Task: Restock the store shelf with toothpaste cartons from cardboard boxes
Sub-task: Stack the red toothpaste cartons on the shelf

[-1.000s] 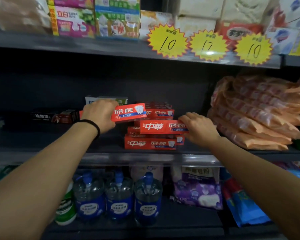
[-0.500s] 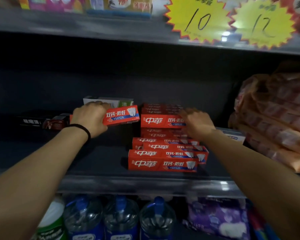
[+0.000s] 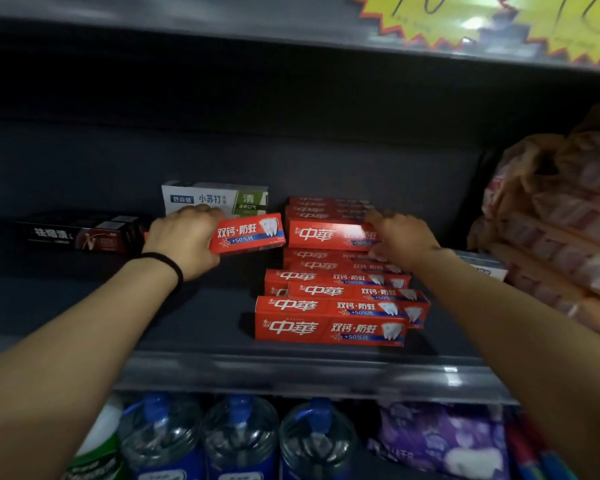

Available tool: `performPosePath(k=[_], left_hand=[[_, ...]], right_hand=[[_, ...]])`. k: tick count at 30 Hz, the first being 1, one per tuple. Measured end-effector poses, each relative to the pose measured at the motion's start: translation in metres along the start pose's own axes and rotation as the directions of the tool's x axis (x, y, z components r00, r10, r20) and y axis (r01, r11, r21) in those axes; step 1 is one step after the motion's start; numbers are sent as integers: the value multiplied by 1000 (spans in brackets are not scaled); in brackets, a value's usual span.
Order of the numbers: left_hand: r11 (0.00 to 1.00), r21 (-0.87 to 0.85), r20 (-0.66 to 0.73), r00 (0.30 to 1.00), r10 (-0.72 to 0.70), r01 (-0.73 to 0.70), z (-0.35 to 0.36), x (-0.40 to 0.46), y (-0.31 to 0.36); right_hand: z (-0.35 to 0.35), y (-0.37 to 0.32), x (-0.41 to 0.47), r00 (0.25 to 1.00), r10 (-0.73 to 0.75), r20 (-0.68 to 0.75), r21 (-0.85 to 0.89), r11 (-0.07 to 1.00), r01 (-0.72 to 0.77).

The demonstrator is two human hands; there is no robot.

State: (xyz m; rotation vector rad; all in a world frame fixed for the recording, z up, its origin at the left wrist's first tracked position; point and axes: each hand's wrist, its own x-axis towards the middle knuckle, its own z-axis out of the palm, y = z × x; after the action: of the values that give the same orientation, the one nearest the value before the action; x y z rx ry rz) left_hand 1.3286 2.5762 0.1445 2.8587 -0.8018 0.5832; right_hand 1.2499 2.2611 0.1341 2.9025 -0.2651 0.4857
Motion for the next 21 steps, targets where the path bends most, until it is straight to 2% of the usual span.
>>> performPosePath(k=[6,15,21], left_hand=[[1000,5,22,1000,6,-6,2,2,4],[999,34,19,1000,16,-17,6,4,10],[998,40,-7,999,39,-39,-1,1,13]], right_hand=[[2,1,4,999,-36,-15,28,999,36],[7,-4,13,999,5,-48,-60,998,-8],[-3,-9,12,1000,-20,18,-32,999,20]])
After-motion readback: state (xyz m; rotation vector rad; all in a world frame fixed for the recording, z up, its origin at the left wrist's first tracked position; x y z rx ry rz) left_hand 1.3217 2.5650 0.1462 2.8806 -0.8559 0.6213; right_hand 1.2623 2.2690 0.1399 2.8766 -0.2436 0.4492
